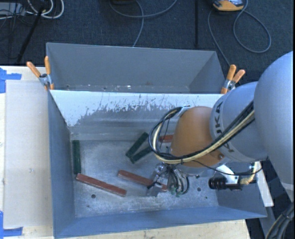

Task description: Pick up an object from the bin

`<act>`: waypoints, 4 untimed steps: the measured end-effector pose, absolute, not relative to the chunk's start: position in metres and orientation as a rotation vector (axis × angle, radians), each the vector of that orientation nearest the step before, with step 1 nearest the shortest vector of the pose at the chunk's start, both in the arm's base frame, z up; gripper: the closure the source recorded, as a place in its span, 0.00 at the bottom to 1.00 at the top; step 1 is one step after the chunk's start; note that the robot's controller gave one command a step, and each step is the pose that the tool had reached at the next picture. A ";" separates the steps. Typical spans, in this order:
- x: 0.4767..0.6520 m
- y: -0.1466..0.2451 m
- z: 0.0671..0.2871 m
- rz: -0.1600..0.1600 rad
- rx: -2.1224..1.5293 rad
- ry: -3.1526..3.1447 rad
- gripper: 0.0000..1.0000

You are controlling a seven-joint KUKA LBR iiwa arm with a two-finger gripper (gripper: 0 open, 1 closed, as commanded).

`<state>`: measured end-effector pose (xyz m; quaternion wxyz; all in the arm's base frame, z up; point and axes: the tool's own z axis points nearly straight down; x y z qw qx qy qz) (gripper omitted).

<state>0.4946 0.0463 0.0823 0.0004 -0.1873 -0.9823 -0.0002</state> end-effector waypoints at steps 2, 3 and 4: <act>0.494 0.046 0.114 -0.001 -0.588 -3.087 1.00; 0.495 0.046 0.154 -0.002 -0.585 -3.089 1.00; 0.496 0.046 0.171 -0.001 -0.580 -3.088 1.00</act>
Offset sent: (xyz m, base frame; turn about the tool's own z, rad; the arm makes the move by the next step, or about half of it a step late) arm -0.0001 0.0000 0.0003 0.0000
